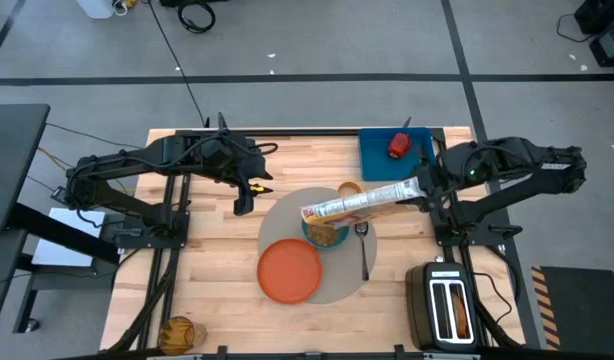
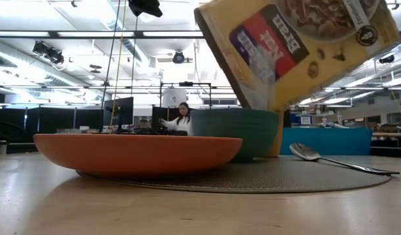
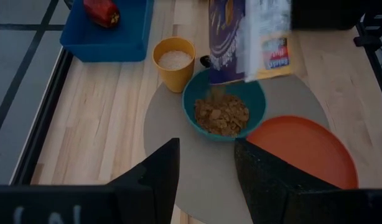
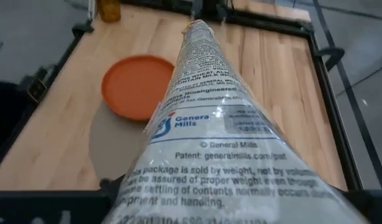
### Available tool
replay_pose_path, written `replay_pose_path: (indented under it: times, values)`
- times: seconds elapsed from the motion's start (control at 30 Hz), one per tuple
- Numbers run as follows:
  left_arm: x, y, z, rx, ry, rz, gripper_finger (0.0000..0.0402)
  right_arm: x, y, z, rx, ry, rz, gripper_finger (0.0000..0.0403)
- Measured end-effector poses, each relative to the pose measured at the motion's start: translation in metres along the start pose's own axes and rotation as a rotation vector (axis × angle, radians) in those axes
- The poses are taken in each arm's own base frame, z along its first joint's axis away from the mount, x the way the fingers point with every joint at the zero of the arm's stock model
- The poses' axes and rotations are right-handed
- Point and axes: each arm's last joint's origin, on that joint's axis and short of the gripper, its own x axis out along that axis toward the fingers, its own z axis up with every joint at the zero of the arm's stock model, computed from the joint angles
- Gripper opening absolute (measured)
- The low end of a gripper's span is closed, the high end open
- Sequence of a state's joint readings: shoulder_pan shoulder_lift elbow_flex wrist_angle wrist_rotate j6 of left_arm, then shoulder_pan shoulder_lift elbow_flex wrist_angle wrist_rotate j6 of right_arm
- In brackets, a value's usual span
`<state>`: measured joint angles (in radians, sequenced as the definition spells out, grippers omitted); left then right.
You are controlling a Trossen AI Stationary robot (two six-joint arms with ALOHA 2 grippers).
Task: Arrange a breakfast setting
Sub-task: Pour the cereal from the cereal box into a bowl
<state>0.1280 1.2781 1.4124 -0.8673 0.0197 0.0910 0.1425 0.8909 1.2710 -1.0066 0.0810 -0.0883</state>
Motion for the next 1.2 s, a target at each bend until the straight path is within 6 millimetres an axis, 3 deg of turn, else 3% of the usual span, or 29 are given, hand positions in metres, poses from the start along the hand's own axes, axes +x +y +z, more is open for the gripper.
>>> replay_pose_path:
  times: [1.2]
  values:
    - [0.0000,-0.0004,-0.0003,0.025,0.003,-0.002,0.0160,0.0043,0.0027,0.0109,-0.007,-0.032,0.034,0.0171]
